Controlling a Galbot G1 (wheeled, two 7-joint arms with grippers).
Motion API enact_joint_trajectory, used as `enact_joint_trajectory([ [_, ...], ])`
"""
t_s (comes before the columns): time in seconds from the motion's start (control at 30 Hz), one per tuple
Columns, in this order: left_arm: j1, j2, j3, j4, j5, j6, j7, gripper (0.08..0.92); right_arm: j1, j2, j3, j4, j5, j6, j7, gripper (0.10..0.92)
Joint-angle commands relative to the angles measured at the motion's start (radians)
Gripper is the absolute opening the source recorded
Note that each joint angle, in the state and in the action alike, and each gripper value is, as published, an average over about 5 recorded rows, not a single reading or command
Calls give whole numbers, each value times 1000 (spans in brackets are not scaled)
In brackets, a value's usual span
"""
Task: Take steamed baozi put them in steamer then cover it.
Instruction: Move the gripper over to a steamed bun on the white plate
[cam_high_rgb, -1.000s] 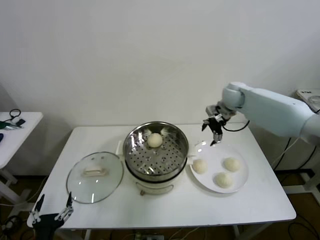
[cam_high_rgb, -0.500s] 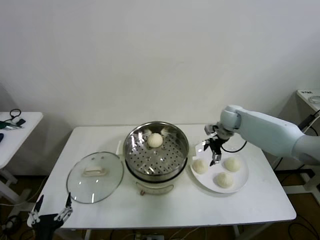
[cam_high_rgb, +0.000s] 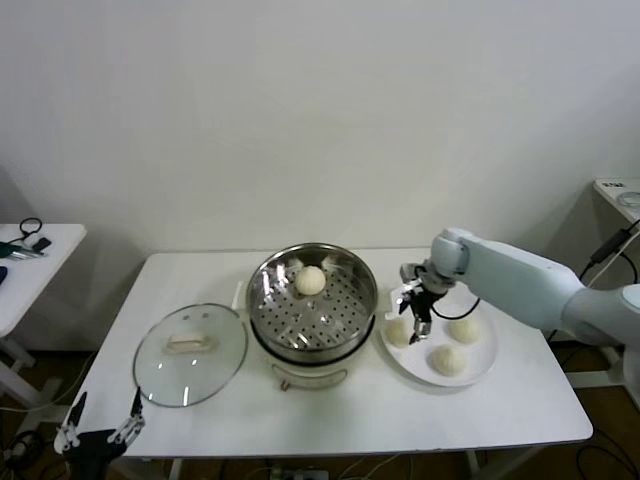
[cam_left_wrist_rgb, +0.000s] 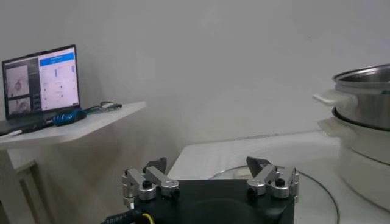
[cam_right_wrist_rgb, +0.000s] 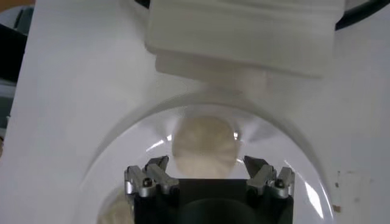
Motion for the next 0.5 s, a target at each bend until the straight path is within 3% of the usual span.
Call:
enact_joint_trajectory([
  [0.03,-2,0,-3,2,-1,0,0,823,-26,20,20,-23,-10,-4,2,823],
  [0.27,-4,3,-11,5,-7,0,0,823,-28,26,12,-31,-10,1,-4,821],
  [0.5,-6,1,-7,5,-5,0,0,823,-25,23,14,-32,-13,8,-10,724],
])
